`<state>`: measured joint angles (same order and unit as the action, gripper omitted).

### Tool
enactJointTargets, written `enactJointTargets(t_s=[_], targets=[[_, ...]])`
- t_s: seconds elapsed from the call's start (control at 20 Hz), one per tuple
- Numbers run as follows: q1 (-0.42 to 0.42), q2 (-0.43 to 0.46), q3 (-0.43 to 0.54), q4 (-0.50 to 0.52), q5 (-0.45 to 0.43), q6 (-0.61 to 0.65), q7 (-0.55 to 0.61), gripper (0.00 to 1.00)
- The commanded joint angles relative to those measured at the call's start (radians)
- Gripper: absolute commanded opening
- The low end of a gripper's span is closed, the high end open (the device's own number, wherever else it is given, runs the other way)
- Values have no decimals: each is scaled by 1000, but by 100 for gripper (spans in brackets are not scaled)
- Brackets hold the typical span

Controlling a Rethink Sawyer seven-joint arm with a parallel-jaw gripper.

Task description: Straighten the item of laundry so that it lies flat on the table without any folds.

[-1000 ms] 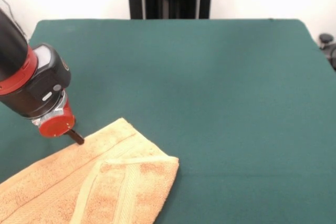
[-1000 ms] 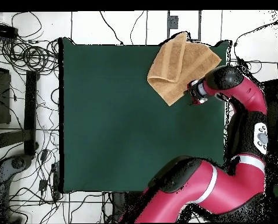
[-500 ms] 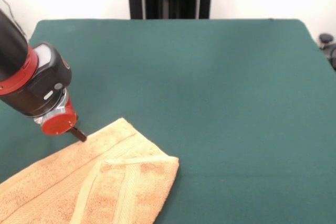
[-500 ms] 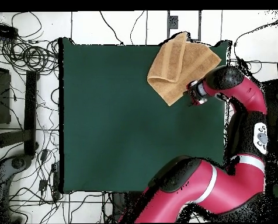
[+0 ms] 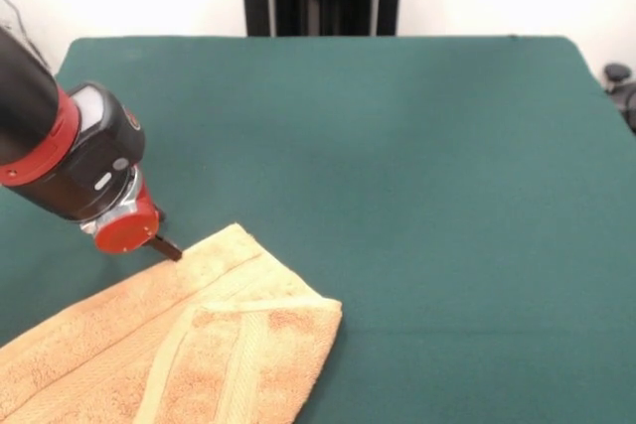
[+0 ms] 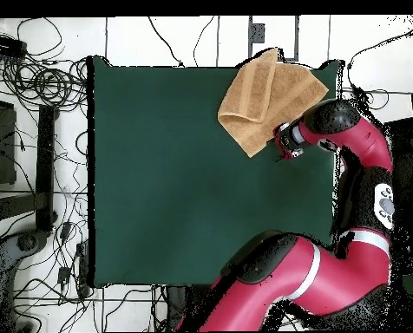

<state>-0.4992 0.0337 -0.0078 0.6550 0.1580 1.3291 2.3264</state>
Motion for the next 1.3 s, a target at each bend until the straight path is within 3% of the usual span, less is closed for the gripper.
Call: enactJointTargets(t_s=[0.05, 0.1, 0.2, 0.25, 0.35, 0.6, 0.95, 1.3], targets=[[41, 127, 112, 98, 19, 64, 5, 100], [42, 128, 106, 92, 9, 50, -6, 100], [53, 104, 81, 106, -74, -148, -117, 100], [50, 68, 88, 153, -179, -465, -283, 100], [54, 39, 88, 175, -279, -701, -374, 100], [57, 7, 97, 178, -361, -766, -411, 100], [1, 6, 186, 153, -434, -814, -559, 100], [-33, 26, 254, 111, -451, -757, -630, 100]])
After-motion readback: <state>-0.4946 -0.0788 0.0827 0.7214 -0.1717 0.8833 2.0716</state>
